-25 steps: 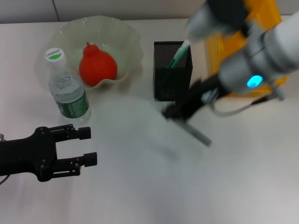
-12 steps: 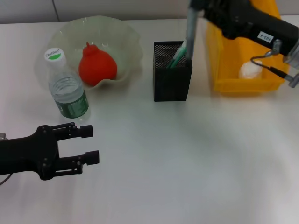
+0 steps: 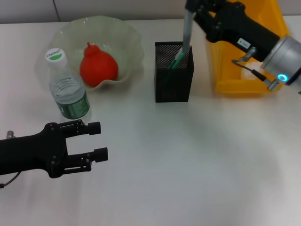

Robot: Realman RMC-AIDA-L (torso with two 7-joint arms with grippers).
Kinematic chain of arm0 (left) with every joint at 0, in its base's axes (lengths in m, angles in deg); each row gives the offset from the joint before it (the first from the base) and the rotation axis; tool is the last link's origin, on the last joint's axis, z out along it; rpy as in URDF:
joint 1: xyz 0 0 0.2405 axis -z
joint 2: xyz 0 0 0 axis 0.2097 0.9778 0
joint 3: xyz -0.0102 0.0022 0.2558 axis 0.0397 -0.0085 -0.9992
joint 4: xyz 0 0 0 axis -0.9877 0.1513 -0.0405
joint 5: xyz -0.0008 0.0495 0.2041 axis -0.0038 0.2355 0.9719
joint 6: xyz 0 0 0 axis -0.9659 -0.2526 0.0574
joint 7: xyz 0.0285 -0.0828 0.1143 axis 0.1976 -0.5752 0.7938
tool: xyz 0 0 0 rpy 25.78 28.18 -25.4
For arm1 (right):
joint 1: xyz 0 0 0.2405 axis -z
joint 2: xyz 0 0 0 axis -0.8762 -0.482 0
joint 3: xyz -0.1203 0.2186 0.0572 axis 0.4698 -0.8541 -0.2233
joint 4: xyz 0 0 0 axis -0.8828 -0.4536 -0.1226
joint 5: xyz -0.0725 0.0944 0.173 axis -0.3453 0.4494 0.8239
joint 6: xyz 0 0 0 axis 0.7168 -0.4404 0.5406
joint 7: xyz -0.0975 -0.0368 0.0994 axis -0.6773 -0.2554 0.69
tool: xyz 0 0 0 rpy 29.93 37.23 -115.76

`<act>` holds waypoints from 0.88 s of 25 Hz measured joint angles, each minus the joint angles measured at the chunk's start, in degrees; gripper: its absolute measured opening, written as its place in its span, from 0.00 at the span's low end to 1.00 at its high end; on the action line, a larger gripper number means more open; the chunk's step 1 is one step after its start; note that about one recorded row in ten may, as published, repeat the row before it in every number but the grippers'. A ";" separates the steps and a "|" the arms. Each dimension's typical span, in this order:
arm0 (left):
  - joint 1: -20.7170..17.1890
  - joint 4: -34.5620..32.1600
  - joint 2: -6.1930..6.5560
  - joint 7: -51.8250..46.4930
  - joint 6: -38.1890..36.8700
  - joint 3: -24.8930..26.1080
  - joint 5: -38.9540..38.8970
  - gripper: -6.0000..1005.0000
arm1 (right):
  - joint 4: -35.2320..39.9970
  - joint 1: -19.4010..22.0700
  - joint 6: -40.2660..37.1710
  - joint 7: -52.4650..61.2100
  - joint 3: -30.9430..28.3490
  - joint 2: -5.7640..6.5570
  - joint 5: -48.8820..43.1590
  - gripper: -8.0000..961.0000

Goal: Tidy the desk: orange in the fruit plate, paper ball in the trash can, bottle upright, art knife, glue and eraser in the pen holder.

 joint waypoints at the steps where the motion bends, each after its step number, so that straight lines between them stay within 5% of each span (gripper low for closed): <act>1: 0.04 0.17 -0.15 0.54 0.00 0.04 -0.23 0.74 | -0.15 -0.13 0.35 0.01 0.38 0.00 -0.02 0.15; 10: 0.32 0.33 0.39 0.65 -1.17 1.54 -1.42 0.74 | 3.95 1.53 -1.07 6.21 2.57 0.61 -0.58 0.44; 14: 0.40 0.22 0.68 0.62 -2.12 2.69 -1.89 0.74 | 14.23 7.28 -5.41 13.31 3.29 1.22 -7.55 0.53; 17: 0.47 -0.04 0.80 0.61 -2.72 2.68 -1.98 0.74 | 21.82 11.60 -14.62 18.46 2.37 2.70 -16.39 0.64; 18: 0.49 -0.13 0.84 0.81 -3.21 2.27 -1.78 0.74 | 24.36 13.28 -22.51 19.73 1.71 4.22 -21.69 0.69; 22: 0.56 -0.82 0.99 1.21 -4.11 0.94 -0.91 0.74 | 25.25 13.79 -32.10 19.85 0.61 5.66 -29.82 0.77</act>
